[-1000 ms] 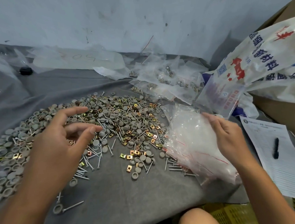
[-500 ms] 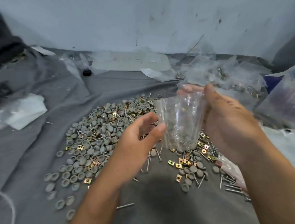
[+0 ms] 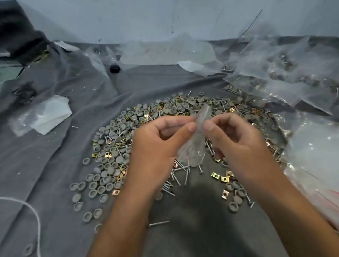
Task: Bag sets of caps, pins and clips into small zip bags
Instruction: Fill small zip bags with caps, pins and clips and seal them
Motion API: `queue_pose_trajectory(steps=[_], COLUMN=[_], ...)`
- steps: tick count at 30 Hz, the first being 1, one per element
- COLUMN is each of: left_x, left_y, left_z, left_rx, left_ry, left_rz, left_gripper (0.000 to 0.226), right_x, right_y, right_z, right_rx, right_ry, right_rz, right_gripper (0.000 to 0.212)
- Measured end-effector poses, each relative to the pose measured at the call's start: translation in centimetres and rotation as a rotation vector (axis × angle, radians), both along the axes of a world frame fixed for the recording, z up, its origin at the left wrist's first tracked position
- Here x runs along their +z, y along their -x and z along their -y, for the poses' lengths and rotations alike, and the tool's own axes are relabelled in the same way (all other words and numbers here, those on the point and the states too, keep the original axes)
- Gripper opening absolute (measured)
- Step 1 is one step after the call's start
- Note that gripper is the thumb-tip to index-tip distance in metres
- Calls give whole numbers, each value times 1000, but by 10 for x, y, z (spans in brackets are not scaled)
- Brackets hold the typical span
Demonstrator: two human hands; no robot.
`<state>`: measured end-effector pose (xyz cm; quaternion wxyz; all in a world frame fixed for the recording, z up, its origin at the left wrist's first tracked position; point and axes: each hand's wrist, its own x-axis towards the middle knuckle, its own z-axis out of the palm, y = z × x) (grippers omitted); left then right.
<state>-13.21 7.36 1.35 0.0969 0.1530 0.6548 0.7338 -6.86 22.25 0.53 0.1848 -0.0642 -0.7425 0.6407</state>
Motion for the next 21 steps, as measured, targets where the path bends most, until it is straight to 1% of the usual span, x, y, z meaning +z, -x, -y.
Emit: queue_pose_trajectory(steps=[1, 4, 8, 10, 12, 15, 17, 19, 21], left_x=[1, 1, 0, 0, 0, -2, -5, -4, -3], left_y=[-2, -3, -1, -3, -7, -13, -14, -13, -13], left_z=[0, 2, 8, 10, 12, 14, 16, 17, 16], left_rx=[-24, -116, -190, -179, -109, 66, 218, 368, 428], left_ry=[0, 29, 77, 98, 138, 208, 321, 459, 538], left_rz=[-16, -60, -154, -186, -215, -295, -405, -540, -634], left_gripper=[14, 17, 26, 27, 24, 15, 17, 18, 21], right_x=[0, 2, 1, 1, 1, 3, 4, 7, 12], right_y=[1, 3, 3, 2, 1, -1, -3, -6, -11], right_z=[4, 1, -6, -4, -3, -2, -3, -7, -16], right_rx=[50, 51, 103, 111, 121, 139, 142, 167, 222], right_ry=[15, 25, 69, 96, 104, 81, 29, -46, -105], right_rz=[12, 56, 99, 104, 103, 114, 136, 168, 194], right_gripper=[31, 34, 13, 8, 8, 9, 14, 13, 7])
